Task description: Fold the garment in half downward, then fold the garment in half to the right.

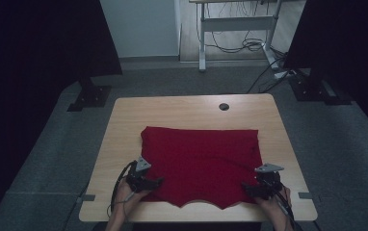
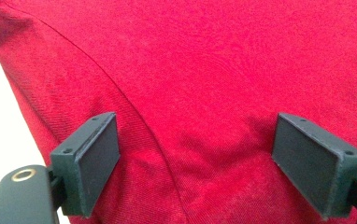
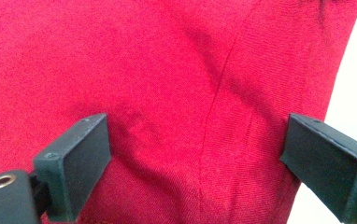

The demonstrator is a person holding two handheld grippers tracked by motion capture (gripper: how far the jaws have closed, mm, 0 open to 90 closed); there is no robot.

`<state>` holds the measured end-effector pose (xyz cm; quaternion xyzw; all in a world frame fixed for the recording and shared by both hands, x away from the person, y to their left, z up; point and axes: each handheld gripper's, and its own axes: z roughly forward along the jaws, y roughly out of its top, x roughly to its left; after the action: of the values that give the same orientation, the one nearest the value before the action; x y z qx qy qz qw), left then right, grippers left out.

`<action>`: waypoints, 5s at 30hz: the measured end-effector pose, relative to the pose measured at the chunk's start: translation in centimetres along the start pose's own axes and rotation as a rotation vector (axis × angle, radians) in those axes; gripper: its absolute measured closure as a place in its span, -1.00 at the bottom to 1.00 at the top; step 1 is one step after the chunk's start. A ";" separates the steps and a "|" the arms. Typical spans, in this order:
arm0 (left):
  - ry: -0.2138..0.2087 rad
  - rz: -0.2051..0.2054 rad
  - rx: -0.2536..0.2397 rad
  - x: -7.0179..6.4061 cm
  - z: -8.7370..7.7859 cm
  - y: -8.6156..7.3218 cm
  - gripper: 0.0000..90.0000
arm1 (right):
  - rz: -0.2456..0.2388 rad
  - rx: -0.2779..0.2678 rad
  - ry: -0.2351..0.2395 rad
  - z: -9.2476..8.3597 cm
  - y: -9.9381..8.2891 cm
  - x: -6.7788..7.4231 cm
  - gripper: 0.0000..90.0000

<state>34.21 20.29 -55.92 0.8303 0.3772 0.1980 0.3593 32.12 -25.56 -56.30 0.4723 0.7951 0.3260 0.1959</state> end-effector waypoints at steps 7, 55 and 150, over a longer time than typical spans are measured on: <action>-0.006 0.006 0.048 -2.2 -0.8 0.0 -0.61 | -0.001 -0.038 0.004 0.6 0.3 -1.9 -0.82; 0.109 -0.101 -0.021 2.4 2.2 2.0 -0.55 | -0.028 0.039 0.063 1.3 2.3 1.0 -0.73; 0.168 -0.181 0.010 7.6 -2.4 -3.0 -0.87 | 0.080 -0.065 -0.068 -1.7 -3.0 -7.3 -0.95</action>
<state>36.17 28.61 -56.08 0.7751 0.4803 0.2319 0.3388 32.67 -33.60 -57.14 0.5078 0.7577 0.3428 0.2248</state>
